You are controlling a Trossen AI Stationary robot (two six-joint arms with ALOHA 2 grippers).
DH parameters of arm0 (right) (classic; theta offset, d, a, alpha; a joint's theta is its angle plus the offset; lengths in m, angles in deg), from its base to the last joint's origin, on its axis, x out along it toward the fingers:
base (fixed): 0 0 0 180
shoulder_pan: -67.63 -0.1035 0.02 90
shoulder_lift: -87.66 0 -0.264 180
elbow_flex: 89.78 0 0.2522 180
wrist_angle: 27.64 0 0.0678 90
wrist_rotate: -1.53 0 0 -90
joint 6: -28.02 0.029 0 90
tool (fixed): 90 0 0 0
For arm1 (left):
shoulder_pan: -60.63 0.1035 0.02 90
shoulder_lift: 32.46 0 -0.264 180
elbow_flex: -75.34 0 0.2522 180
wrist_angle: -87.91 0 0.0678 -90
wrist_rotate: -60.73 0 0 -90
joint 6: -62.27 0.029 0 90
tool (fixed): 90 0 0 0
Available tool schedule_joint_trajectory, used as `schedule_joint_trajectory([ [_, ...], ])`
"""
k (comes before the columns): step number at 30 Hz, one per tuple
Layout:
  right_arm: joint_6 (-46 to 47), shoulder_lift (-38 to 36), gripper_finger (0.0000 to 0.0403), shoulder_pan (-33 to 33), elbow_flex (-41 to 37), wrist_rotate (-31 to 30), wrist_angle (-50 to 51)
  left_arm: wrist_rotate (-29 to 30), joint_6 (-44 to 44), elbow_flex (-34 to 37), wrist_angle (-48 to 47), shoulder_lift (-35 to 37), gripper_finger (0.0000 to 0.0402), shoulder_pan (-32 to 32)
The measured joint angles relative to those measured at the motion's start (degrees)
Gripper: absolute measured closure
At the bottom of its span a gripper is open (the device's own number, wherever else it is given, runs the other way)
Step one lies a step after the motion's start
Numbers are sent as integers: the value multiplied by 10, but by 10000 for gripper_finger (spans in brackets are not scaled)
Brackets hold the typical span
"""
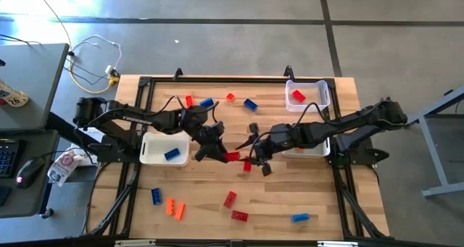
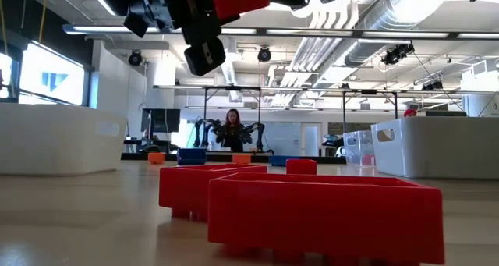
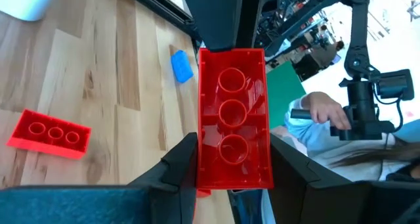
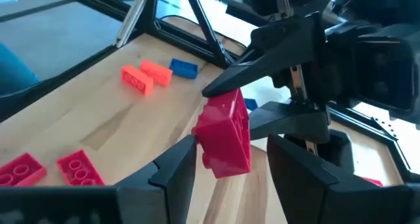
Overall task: Sort & place blocks by color
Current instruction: Put the red game piece into the transparent bin
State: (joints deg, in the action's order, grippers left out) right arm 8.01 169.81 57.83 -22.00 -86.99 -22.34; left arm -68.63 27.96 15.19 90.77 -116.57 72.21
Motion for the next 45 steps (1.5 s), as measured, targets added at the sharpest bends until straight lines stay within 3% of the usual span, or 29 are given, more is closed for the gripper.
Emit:
schedule_joint_trajectory([
  [10,21,2,228,-4,0,7,11,0,0,0,-2,0,289,1],
  [17,15,4,228,-26,0,-25,12,-17,4,-2,-5,0,289,10],
  [33,-20,3,229,-20,0,-44,-37,2,-11,-1,57,0,289,12],
  [45,-32,3,327,-17,0,-48,-34,-3,-9,0,60,0,285,32],
])
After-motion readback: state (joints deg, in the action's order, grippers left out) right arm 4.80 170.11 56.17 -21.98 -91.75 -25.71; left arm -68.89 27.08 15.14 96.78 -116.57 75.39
